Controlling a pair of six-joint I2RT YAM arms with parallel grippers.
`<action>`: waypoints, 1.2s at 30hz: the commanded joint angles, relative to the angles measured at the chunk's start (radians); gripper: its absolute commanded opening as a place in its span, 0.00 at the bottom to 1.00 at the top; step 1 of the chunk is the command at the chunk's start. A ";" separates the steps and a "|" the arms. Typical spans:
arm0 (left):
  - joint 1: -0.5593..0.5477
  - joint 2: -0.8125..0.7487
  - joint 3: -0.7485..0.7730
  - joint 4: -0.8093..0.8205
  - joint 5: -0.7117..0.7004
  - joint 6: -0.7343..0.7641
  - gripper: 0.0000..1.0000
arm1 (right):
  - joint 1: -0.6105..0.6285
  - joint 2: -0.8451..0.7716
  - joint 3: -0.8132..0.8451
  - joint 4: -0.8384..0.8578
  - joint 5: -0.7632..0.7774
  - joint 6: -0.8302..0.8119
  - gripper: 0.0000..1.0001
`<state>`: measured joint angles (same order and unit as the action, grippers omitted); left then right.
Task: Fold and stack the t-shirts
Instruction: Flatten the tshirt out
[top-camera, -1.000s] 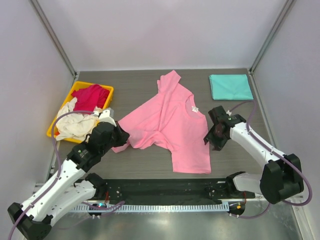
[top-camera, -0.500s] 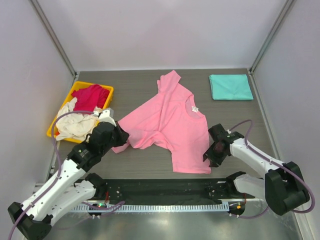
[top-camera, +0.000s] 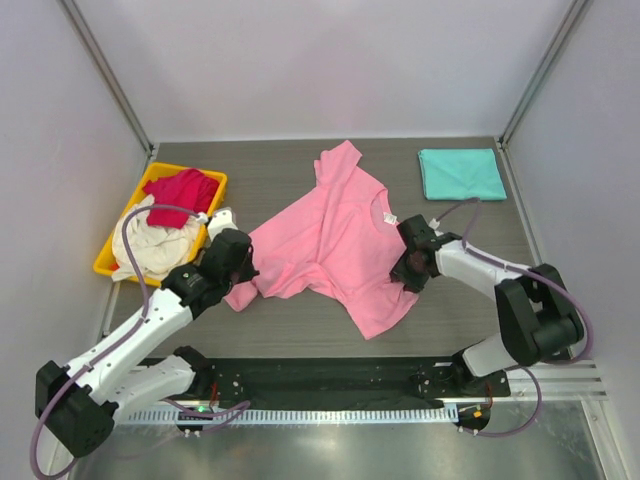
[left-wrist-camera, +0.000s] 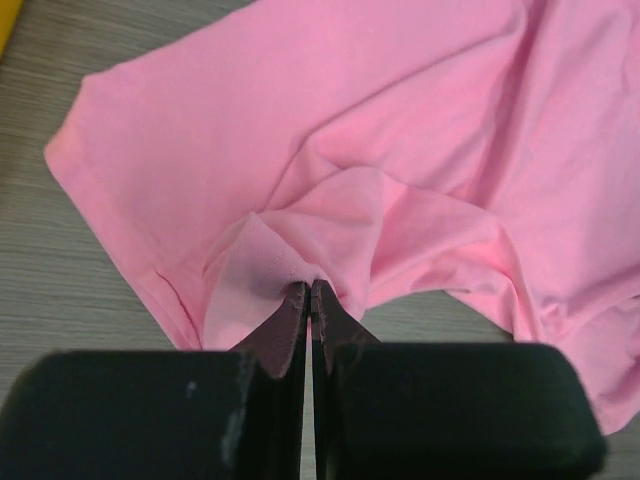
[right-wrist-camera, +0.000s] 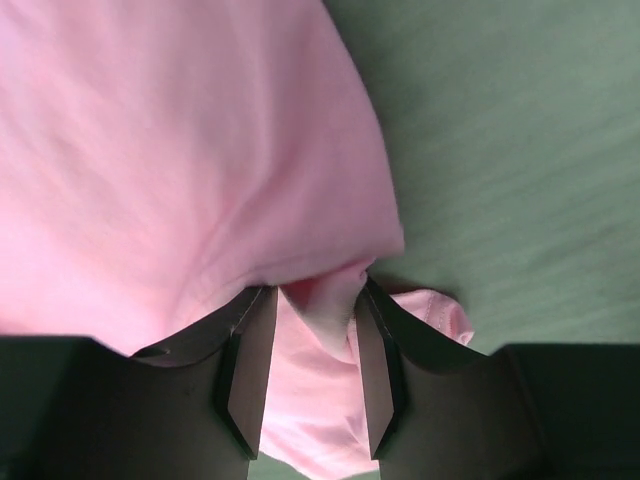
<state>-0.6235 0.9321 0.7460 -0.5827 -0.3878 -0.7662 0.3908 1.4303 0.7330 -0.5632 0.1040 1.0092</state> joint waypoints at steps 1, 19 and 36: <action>0.001 0.031 0.088 0.035 -0.126 0.016 0.00 | 0.000 0.119 0.086 0.082 0.135 -0.081 0.43; 0.001 -0.065 0.055 0.003 -0.069 -0.022 0.00 | -0.003 0.036 0.240 -0.336 0.203 -0.121 0.47; 0.001 -0.072 0.004 0.035 -0.022 -0.036 0.00 | -0.007 0.006 0.069 -0.261 0.250 -0.057 0.45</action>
<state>-0.6235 0.8719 0.7605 -0.5968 -0.4030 -0.7864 0.3885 1.4788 0.8143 -0.8505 0.2977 0.9226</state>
